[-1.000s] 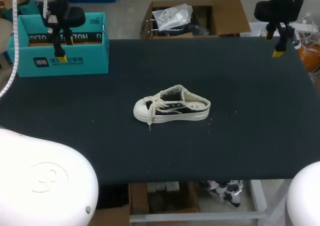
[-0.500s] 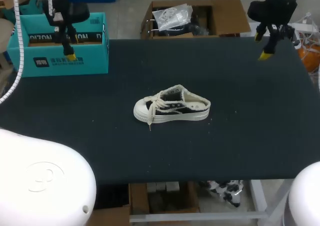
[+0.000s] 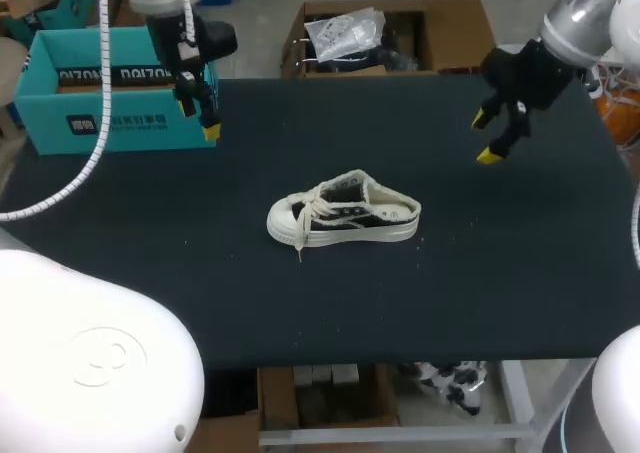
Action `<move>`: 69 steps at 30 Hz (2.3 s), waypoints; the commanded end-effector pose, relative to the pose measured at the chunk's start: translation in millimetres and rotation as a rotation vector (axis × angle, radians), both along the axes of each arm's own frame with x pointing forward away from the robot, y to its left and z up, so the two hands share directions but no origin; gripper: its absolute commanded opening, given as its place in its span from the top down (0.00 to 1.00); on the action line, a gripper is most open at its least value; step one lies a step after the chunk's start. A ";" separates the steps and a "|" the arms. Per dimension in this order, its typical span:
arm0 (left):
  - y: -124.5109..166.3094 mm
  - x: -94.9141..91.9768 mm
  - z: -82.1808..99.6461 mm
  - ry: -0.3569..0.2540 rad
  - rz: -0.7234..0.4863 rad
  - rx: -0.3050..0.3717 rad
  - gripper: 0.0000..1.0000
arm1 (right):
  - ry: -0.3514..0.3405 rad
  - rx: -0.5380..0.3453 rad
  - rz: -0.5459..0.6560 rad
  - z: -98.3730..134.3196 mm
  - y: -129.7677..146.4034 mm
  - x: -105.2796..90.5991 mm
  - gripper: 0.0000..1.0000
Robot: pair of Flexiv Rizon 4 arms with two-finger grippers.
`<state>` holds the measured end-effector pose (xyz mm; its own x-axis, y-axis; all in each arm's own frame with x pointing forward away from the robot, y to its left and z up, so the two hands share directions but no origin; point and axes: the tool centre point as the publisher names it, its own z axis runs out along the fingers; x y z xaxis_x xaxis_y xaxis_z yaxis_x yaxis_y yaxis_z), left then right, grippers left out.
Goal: Open the shoe tongue, take the insole out of the shoe, put the insole back into the shoe, and pack the shoe into the shoebox
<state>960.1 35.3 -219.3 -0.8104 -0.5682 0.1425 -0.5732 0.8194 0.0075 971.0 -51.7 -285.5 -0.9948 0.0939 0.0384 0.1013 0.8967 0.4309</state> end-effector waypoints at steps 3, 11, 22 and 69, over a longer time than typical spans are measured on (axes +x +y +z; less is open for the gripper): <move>-18.8 2.6 -25.1 0.093 0.228 0.067 0.00 | -0.027 0.130 -0.030 -33.9 26.1 -9.2 0.00; -18.8 2.6 -25.1 0.093 0.228 0.067 0.00 | -0.026 0.109 -0.046 -35.5 28.8 -10.3 0.00; -68.2 -0.3 -26.3 0.201 0.495 0.074 0.00 | 0.001 0.152 -0.030 -53.9 38.2 -13.0 0.00; -186.3 -49.5 -57.1 0.221 0.723 0.219 0.00 | -0.038 0.513 -0.043 -142.6 123.3 -45.3 0.00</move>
